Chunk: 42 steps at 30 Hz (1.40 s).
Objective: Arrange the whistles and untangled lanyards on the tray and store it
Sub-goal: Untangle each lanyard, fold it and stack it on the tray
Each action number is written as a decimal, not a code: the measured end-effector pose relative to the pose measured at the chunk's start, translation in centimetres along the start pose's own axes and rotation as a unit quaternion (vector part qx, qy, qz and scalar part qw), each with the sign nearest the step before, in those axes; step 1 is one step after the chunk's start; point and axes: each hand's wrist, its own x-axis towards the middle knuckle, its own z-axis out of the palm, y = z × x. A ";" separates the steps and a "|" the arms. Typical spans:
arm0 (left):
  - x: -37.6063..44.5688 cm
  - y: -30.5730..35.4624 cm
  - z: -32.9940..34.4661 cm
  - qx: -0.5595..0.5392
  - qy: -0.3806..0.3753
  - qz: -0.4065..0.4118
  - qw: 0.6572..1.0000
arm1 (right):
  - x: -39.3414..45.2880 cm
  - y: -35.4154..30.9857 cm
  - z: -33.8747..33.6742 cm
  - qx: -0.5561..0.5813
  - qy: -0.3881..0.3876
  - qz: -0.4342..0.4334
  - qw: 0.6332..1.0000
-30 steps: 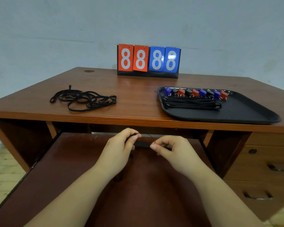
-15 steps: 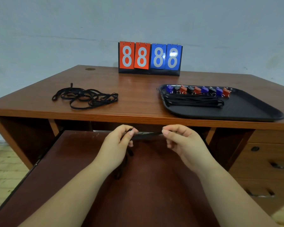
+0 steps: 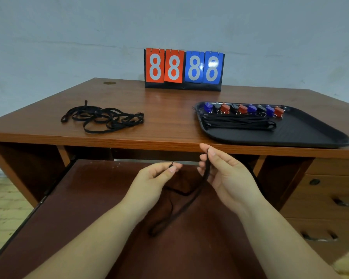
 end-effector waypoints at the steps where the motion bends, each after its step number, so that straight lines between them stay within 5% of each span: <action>1: 0.0 0.2 0.0 -0.027 0.000 -0.015 1.000 | 0.0 0.2 0.0 -0.042 0.006 -0.015 0.999; 7: -0.2 1.0 -0.3 -0.126 -0.023 -0.072 0.989 | -0.6 0.6 0.5 -0.171 -0.019 -0.065 0.983; 15: -0.6 1.3 0.0 -0.207 -0.047 -0.076 0.974 | -1.6 0.7 1.5 -0.166 -0.026 -0.071 0.983; 32: -1.1 1.7 0.2 -0.190 -0.102 -0.043 0.976 | -1.5 1.0 1.4 -0.145 -0.019 -0.001 0.989; 42: -0.6 1.4 -0.2 -0.192 -0.045 -0.038 0.980 | -1.4 1.2 1.6 -0.157 -0.062 0.029 0.985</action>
